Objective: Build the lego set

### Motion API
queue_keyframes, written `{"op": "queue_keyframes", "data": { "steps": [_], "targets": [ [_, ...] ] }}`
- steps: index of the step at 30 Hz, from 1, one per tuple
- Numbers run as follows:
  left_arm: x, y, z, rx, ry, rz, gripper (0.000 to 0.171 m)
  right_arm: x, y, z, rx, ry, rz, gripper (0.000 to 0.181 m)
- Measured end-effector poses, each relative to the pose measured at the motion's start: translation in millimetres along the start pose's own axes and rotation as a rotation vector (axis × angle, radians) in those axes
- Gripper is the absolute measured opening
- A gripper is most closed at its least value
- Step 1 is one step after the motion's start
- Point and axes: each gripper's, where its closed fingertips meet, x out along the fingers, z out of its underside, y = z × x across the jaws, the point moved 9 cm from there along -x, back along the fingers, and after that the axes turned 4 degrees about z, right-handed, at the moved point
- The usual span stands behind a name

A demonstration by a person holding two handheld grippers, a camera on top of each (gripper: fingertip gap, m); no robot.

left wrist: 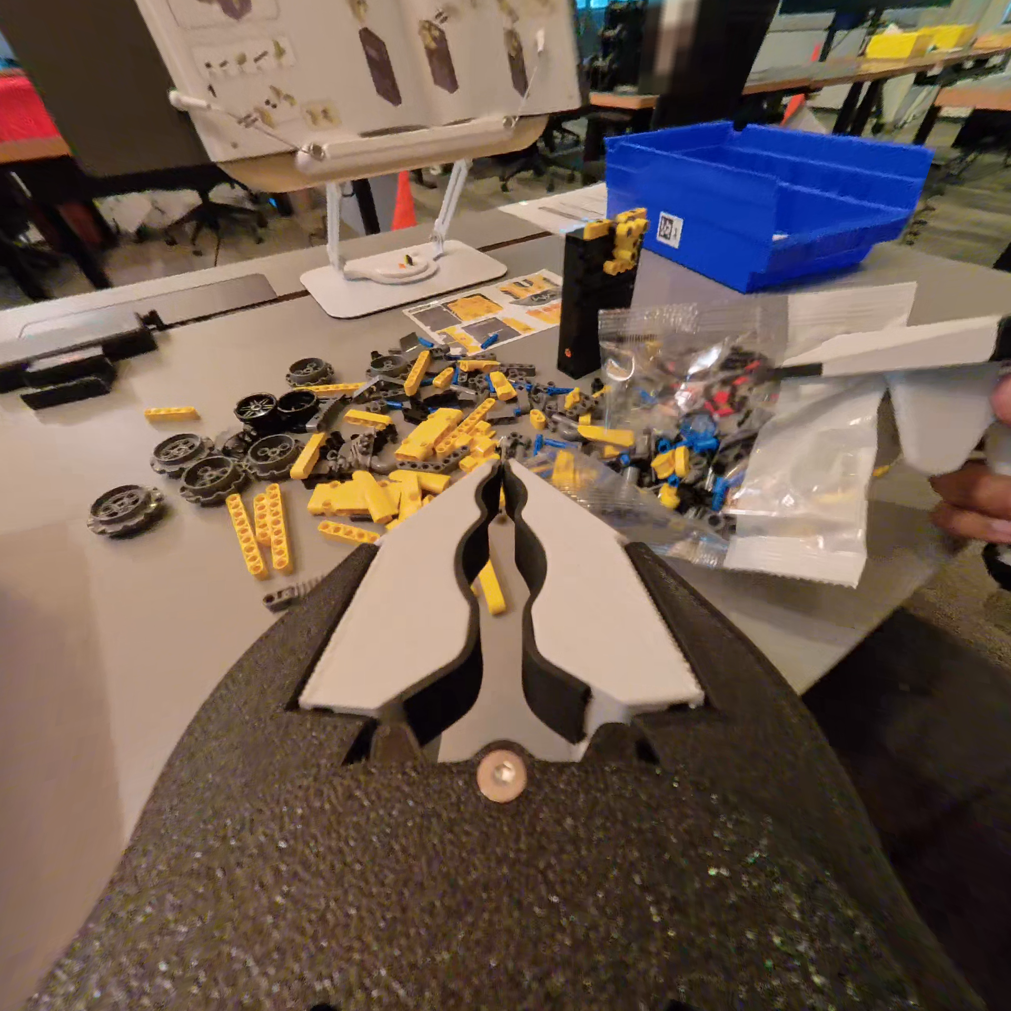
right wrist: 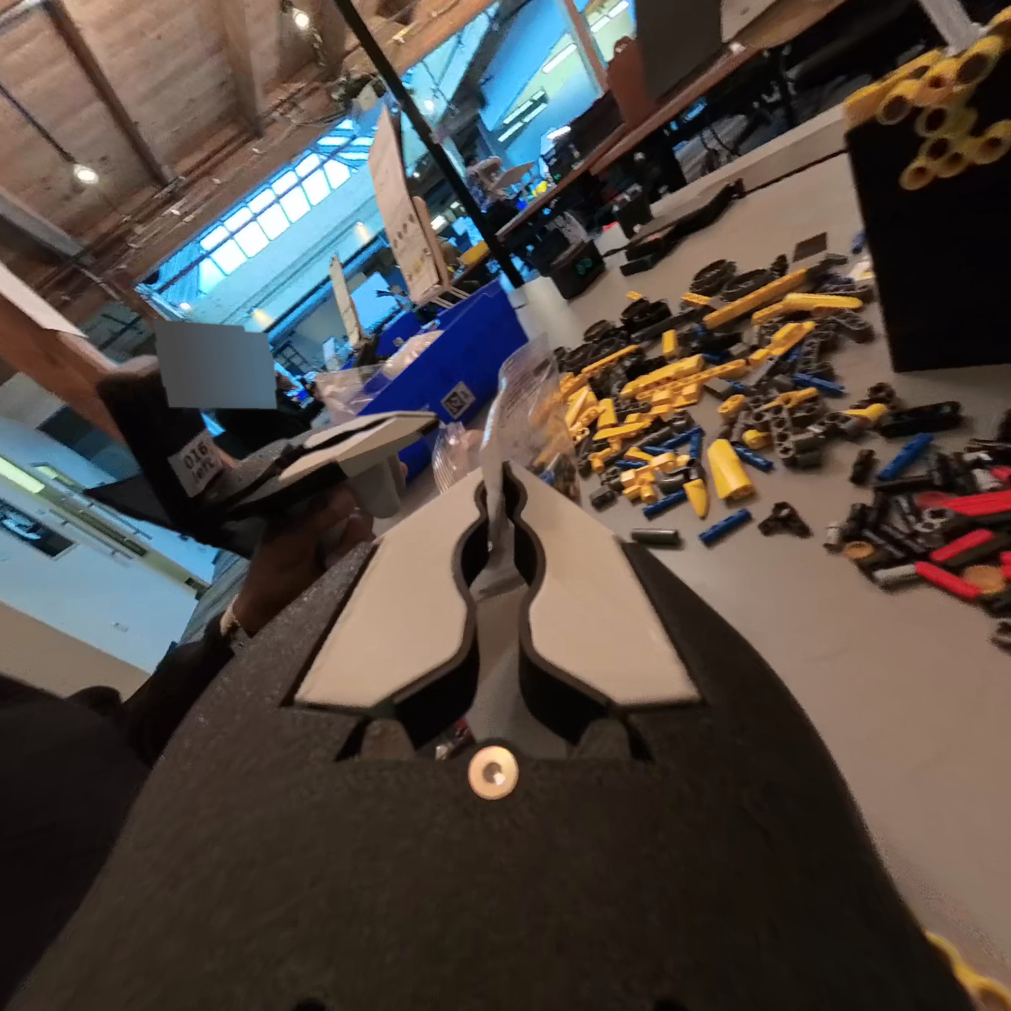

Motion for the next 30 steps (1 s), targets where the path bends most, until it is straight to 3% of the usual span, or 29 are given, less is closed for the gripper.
{"op": "queue_keyframes", "data": {
  "steps": [4, 18, 22, 26, 30],
  "targets": [
    [26.4, -13.4, -7.0, -0.083, -0.03, 0.061, 0.0, 15.0, 11.8, -3.9, 0.027, -0.034, 0.028, 0.0],
    [46.4, -21.8, -21.7, -0.061, -0.075, 0.119, 0.0, 27.3, 9.8, -33.0, -0.042, -0.04, 0.019, 0.0],
    [54.2, -29.8, -21.8, -0.079, -0.091, 0.124, 0.002, 35.6, 2.5, -51.6, -0.151, -0.044, 0.055, 0.0],
    [69.9, -33.5, -13.2, -0.109, -0.197, 0.161, 0.012, 54.2, 3.7, -70.7, -0.341, -0.098, 0.178, 0.0],
    [79.1, -39.9, -13.9, -0.135, -0.195, 0.158, 0.019, 76.7, 1.1, -83.2, -0.496, -0.179, 0.264, 0.0]
  ]
}}
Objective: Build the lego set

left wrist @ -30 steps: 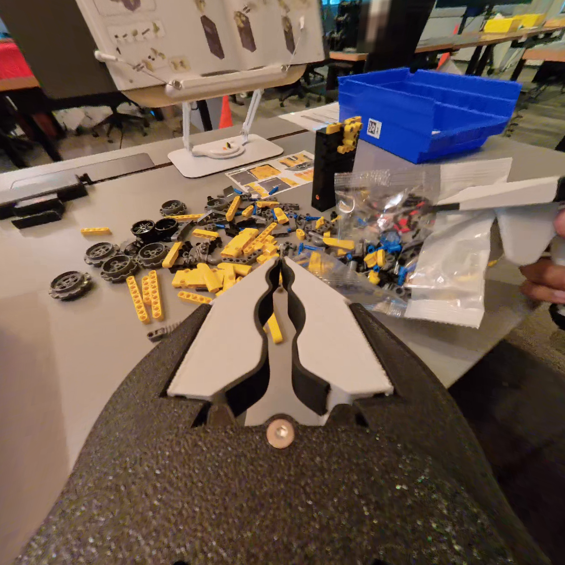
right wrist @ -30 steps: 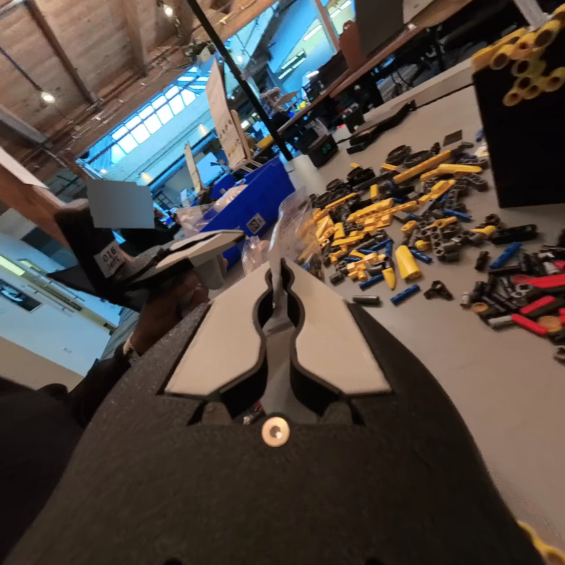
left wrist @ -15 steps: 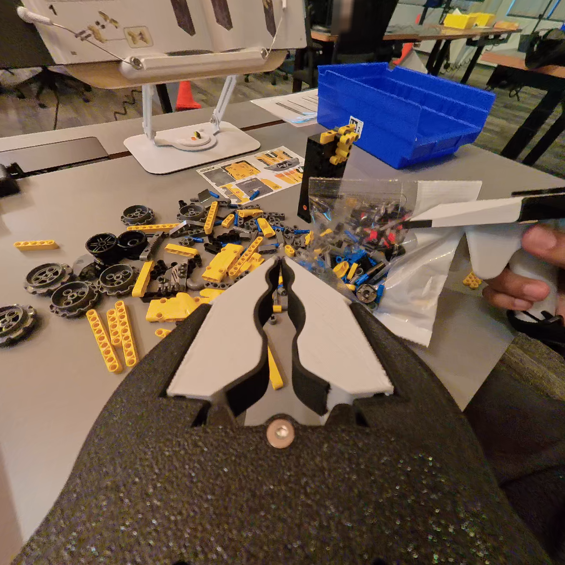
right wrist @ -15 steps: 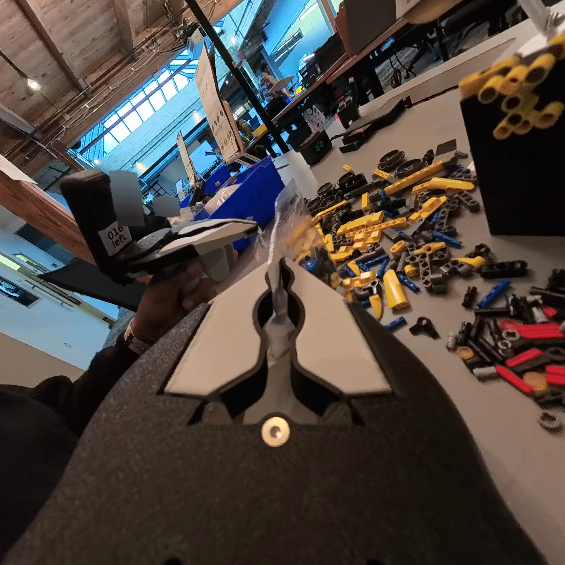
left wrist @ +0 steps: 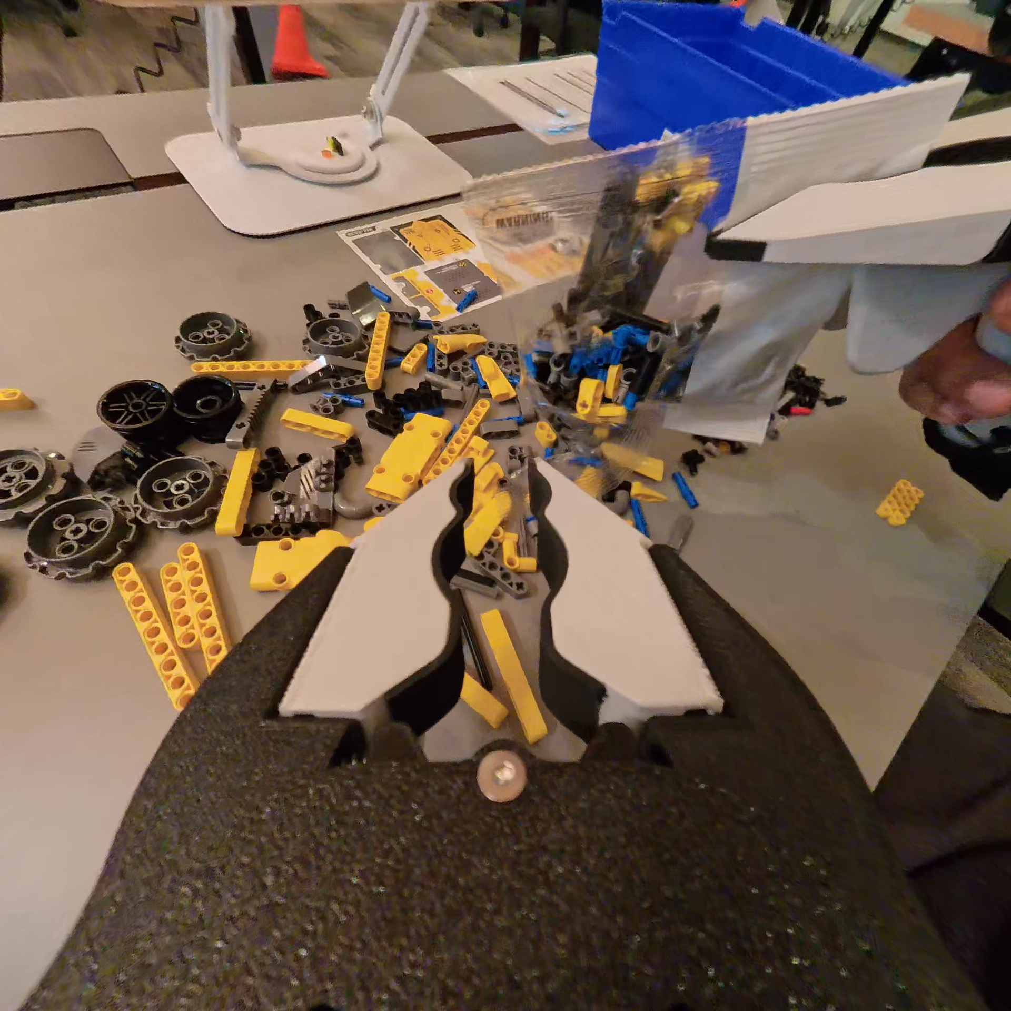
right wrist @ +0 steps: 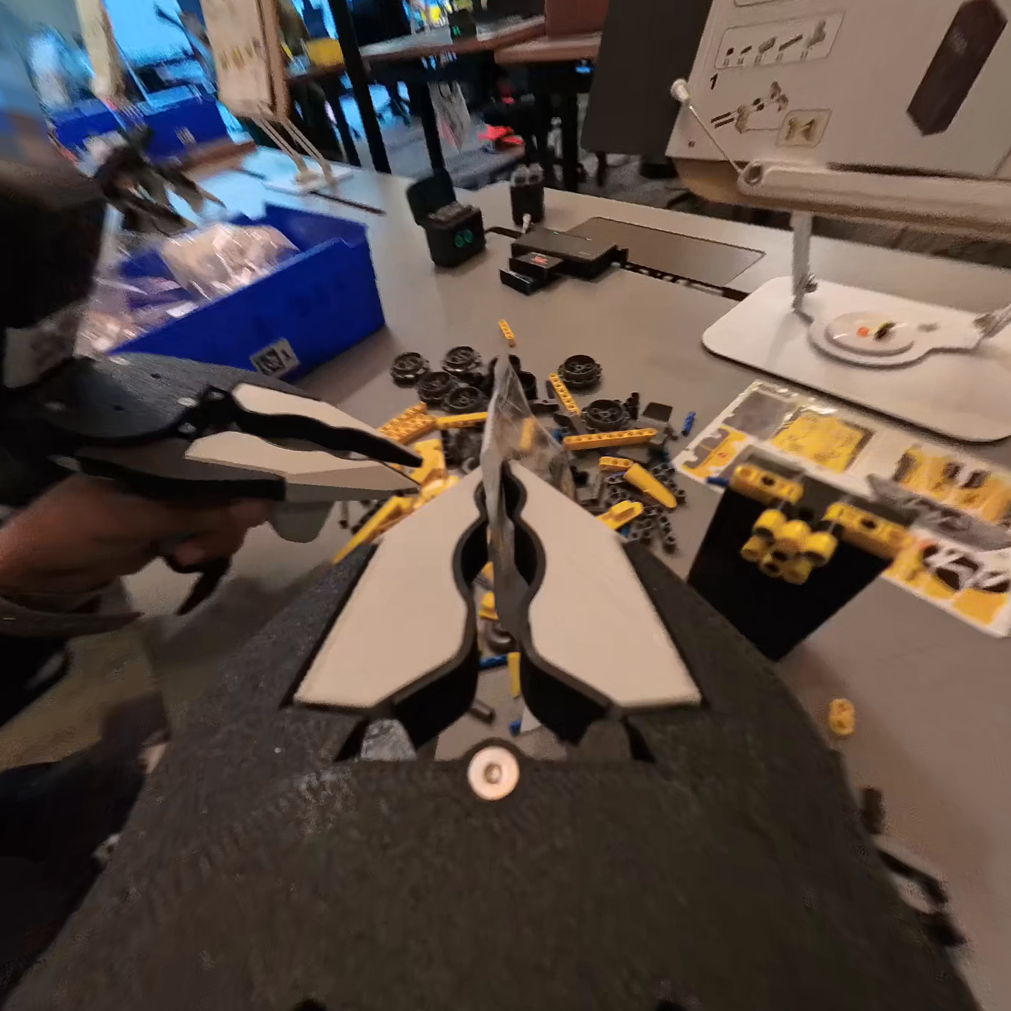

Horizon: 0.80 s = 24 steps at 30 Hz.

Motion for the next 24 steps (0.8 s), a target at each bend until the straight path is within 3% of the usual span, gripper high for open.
{"op": "queue_keyframes", "data": {
  "steps": [11, 24],
  "targets": [
    [-7.2, -23.1, 16.4, -0.095, 0.009, 0.002, 0.02, 41.2, -19.4, -6.0, -0.487, -0.125, 0.258, 0.0],
    [-19.3, -32.4, 9.5, -0.152, 0.087, 0.041, 0.022, 66.8, -40.8, -14.4, -1.054, -0.138, 0.402, 0.0]
  ]
}}
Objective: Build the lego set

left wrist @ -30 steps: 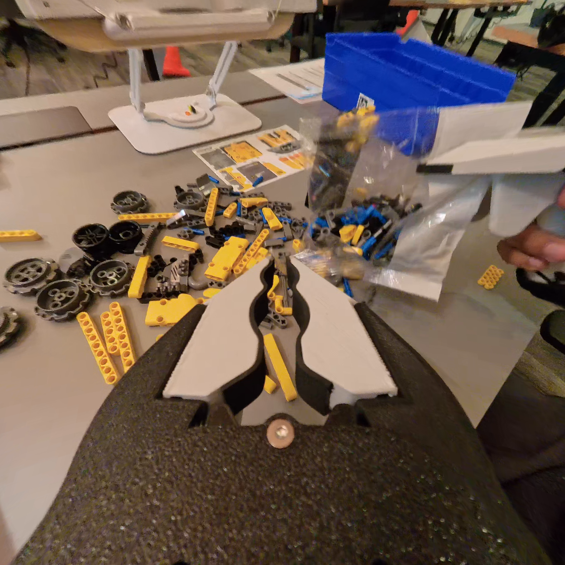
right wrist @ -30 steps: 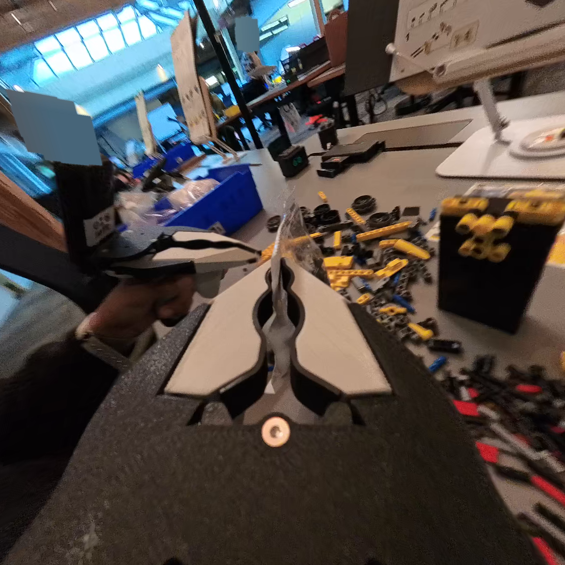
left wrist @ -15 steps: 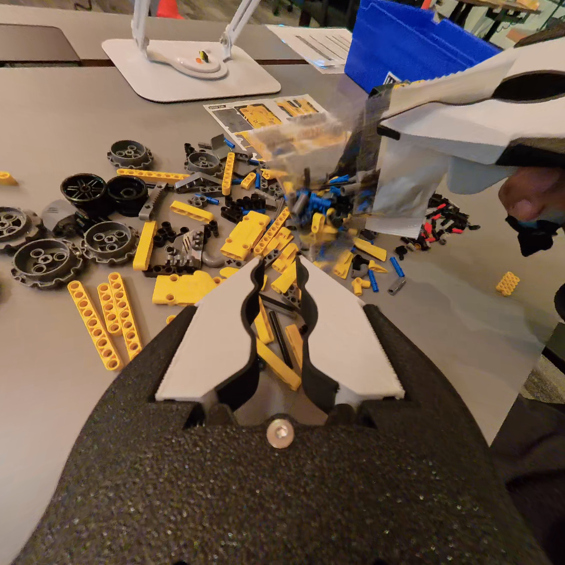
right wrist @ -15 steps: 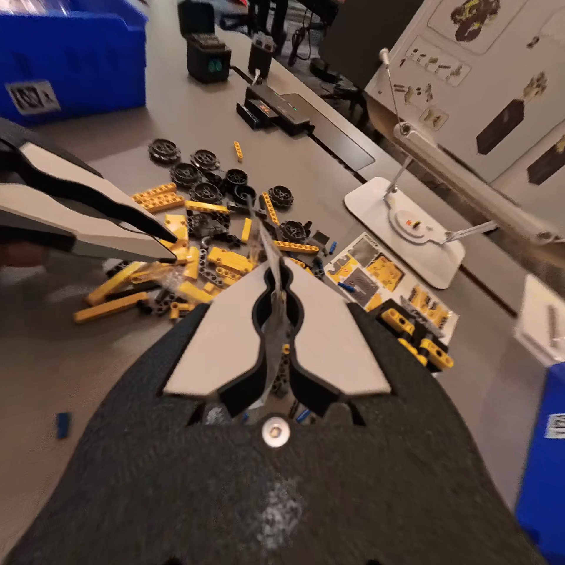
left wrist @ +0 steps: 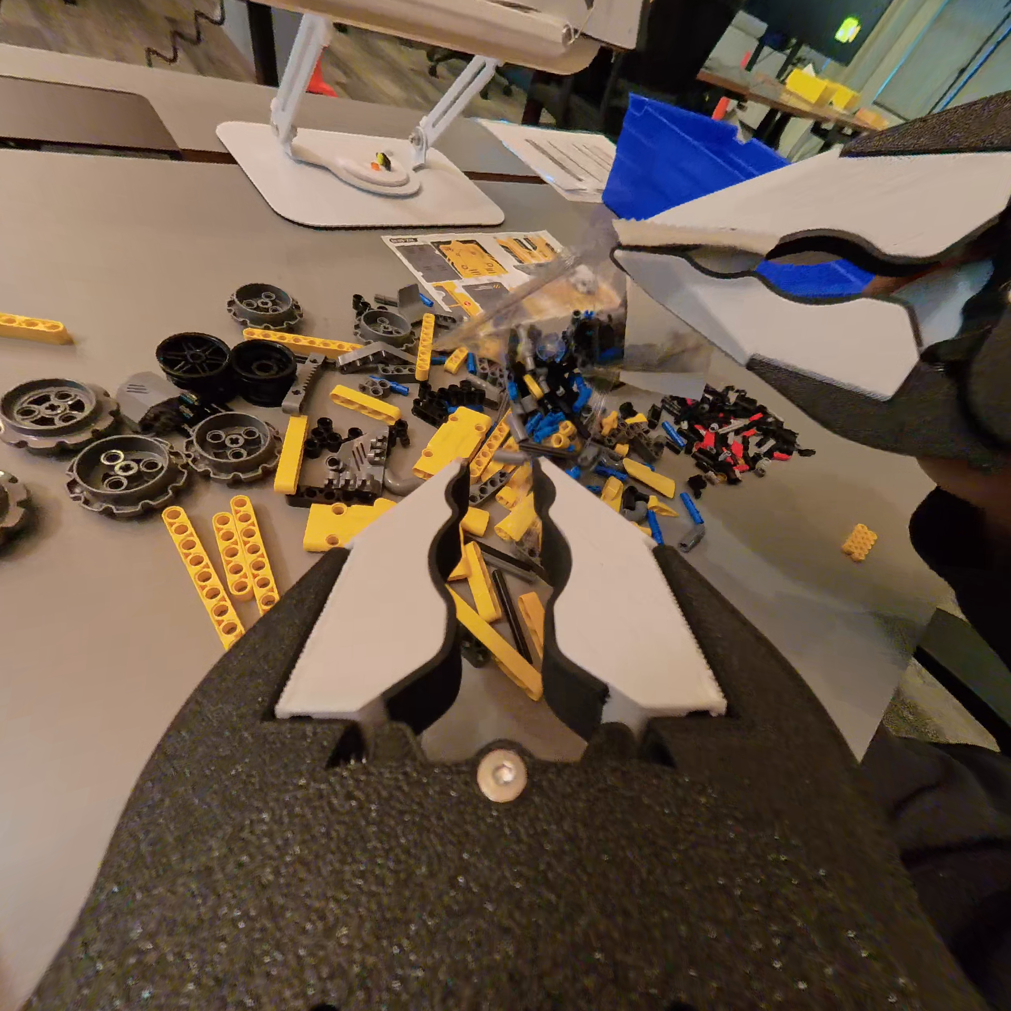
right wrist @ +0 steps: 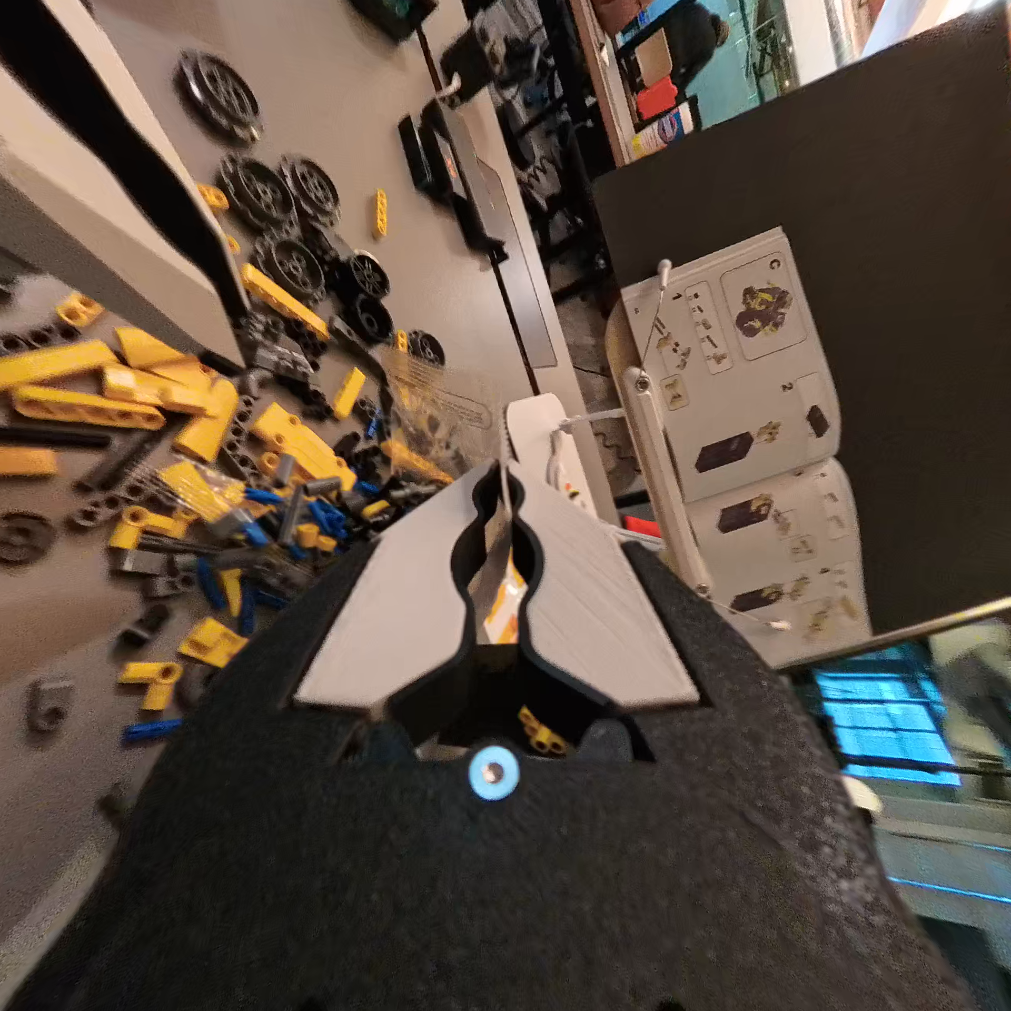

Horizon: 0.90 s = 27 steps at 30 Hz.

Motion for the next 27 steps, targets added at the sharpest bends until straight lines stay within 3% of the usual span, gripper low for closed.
{"op": "queue_keyframes", "data": {
  "steps": [8, 15, 21, 27],
  "targets": [
    [3.9, -8.0, 7.9, -0.028, -0.028, -0.01, 0.022, 13.9, 3.9, -0.6, -0.088, -0.037, 0.022, 0.0],
    [6.9, -0.3, 11.1, -0.044, -0.045, 0.065, 0.022, 13.9, 0.8, -3.1, -0.173, -0.001, 0.159, 0.0],
    [13.3, 6.9, 16.9, 0.015, -0.085, 0.033, 0.022, 13.1, -17.9, 1.5, -0.265, 0.027, 0.241, 0.0],
    [11.6, -0.4, 17.1, -0.052, -0.076, 0.04, 0.021, 15.1, -17.7, -3.1, -0.311, 0.021, 0.299, 0.0]
  ]
}}
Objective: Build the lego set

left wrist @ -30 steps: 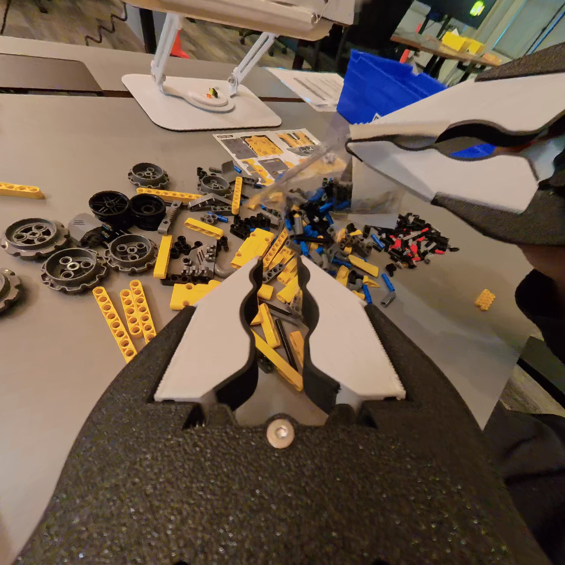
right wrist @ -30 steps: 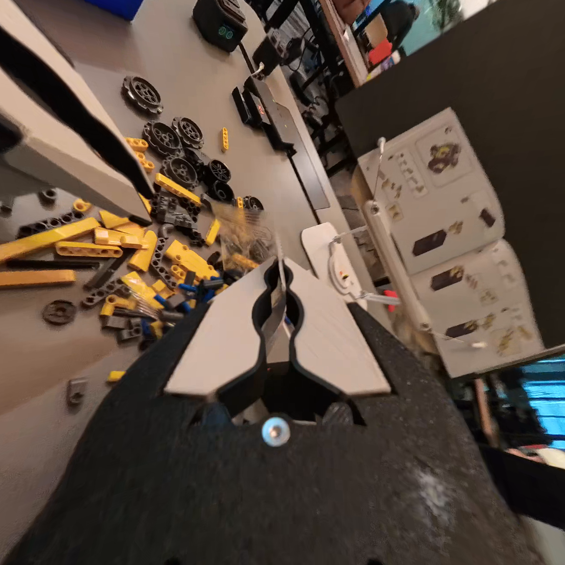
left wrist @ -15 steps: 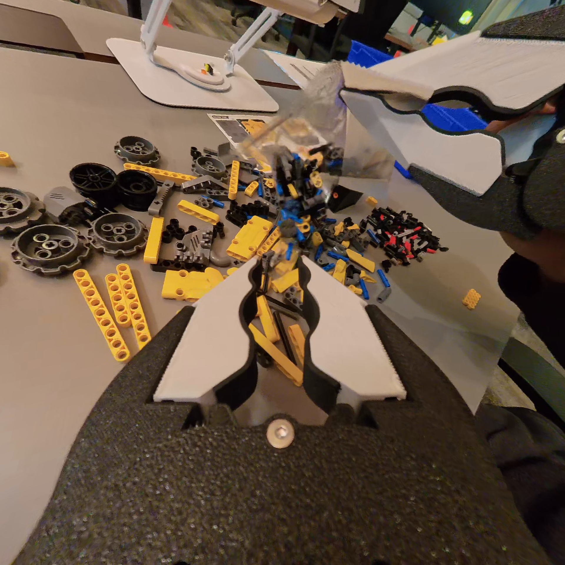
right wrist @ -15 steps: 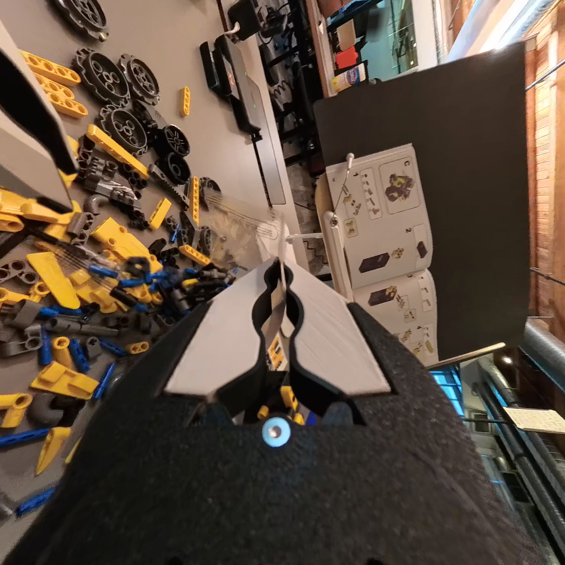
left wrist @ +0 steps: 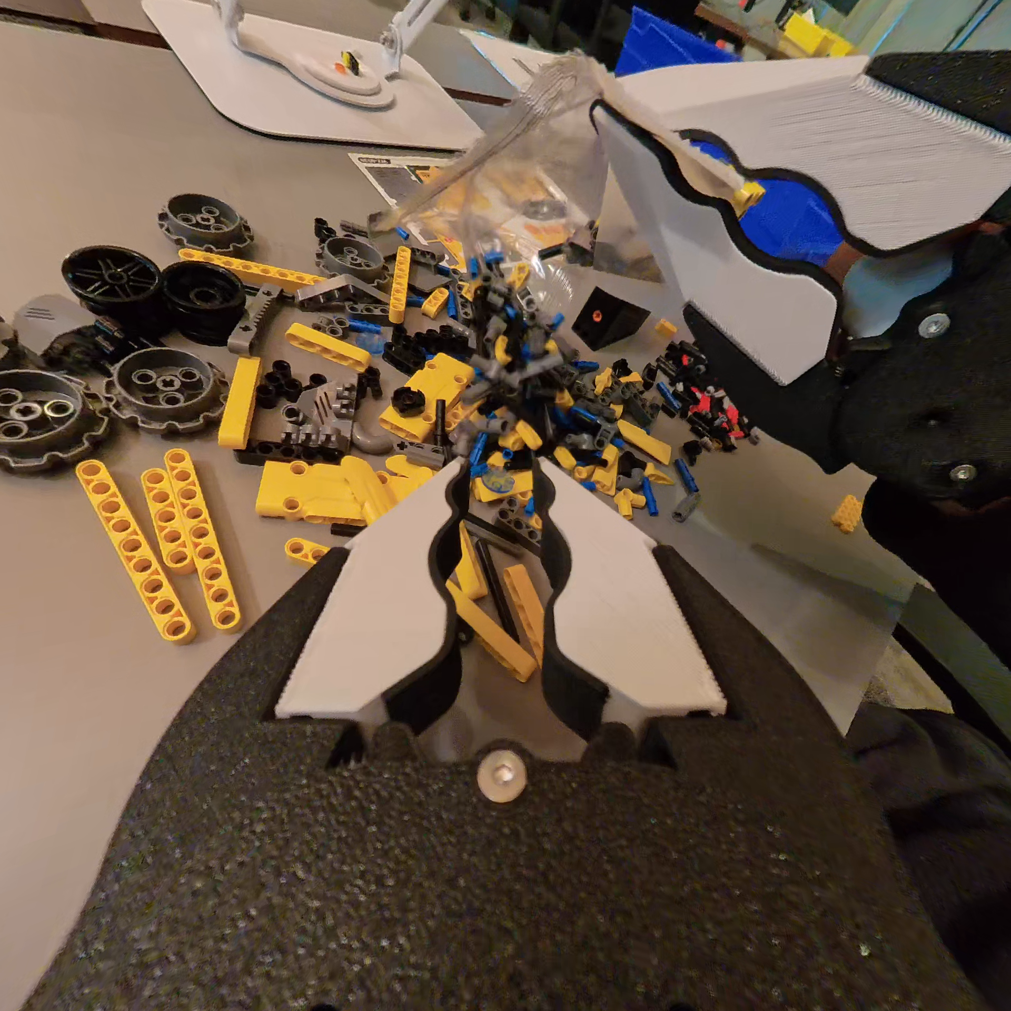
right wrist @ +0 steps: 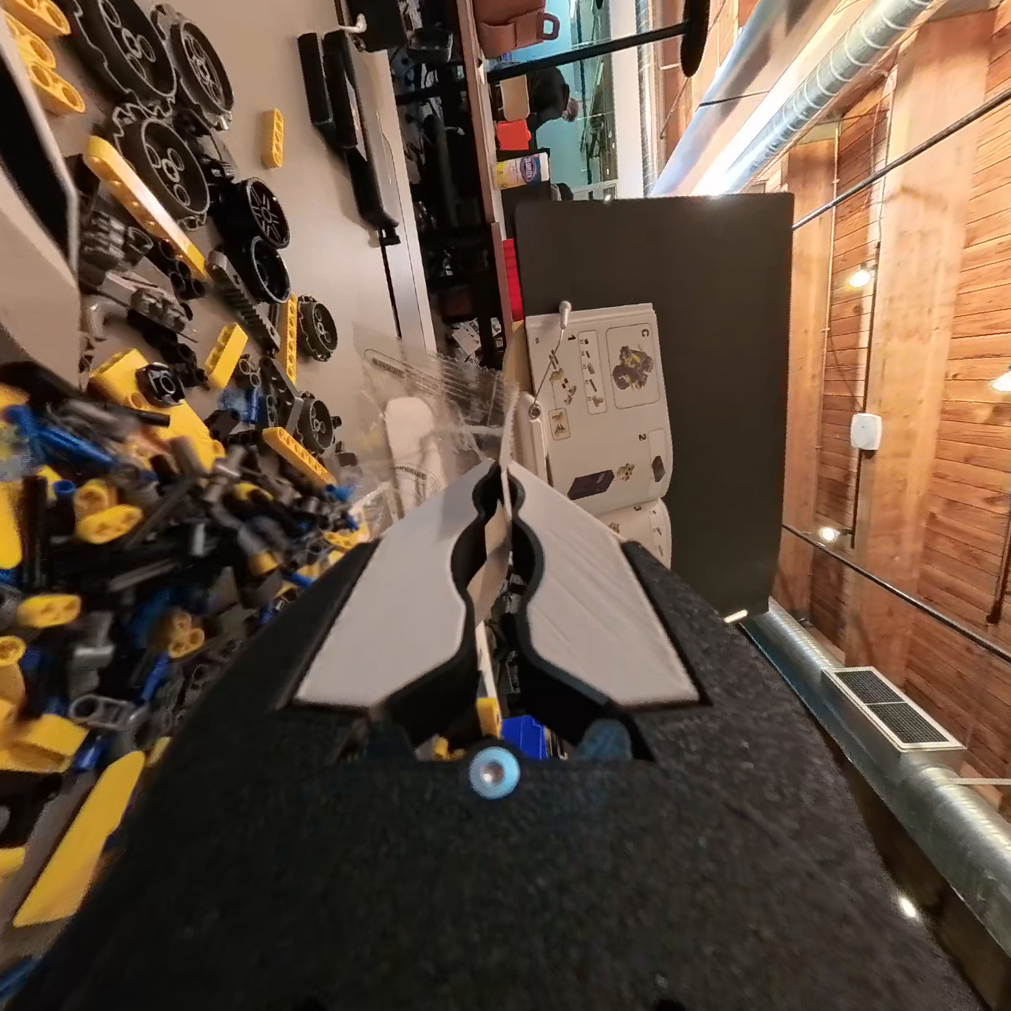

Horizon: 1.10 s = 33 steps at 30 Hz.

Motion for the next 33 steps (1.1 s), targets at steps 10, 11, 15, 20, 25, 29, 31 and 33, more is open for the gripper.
{"op": "queue_keyframes", "data": {
  "steps": [10, 11, 15, 20, 25, 29, 31, 33],
  "targets": [
    [-0.4, -4.1, 0.2, -0.029, 0.007, -0.023, 0.018, 6.2, -0.4, 1.1, -0.107, -0.01, 0.094, 0.0],
    [-0.3, -4.5, 0.2, -0.034, 0.006, -0.022, 0.018, 6.1, -1.9, 0.9, -0.113, -0.01, 0.092, 0.0],
    [-1.1, -6.9, -0.1, -0.055, 0.015, -0.024, 0.017, 2.6, -8.2, -1.1, -0.211, 0.014, 0.125, 0.0],
    [-1.5, -9.5, -0.1, -0.078, 0.017, -0.026, 0.014, -0.8, -19.9, -2.6, -0.356, 0.062, 0.145, 0.0],
    [-2.9, -11.5, -0.5, -0.095, 0.031, -0.029, 0.011, -2.0, -18.3, 1.2, -0.396, 0.075, 0.169, 0.0],
    [-2.9, -11.8, -0.5, -0.098, 0.032, -0.027, 0.011, -6.3, -18.3, -0.3, -0.439, 0.114, 0.187, 0.0],
    [-3.1, -11.4, -0.6, -0.094, 0.033, -0.029, 0.011, -8.8, -18.9, -0.8, -0.479, 0.158, 0.226, 0.0],
    [-3.2, -11.5, -0.8, -0.094, 0.036, -0.029, 0.011, -7.9, -23.6, 0.6, -0.489, 0.161, 0.199, 0.0]
  ]
}}
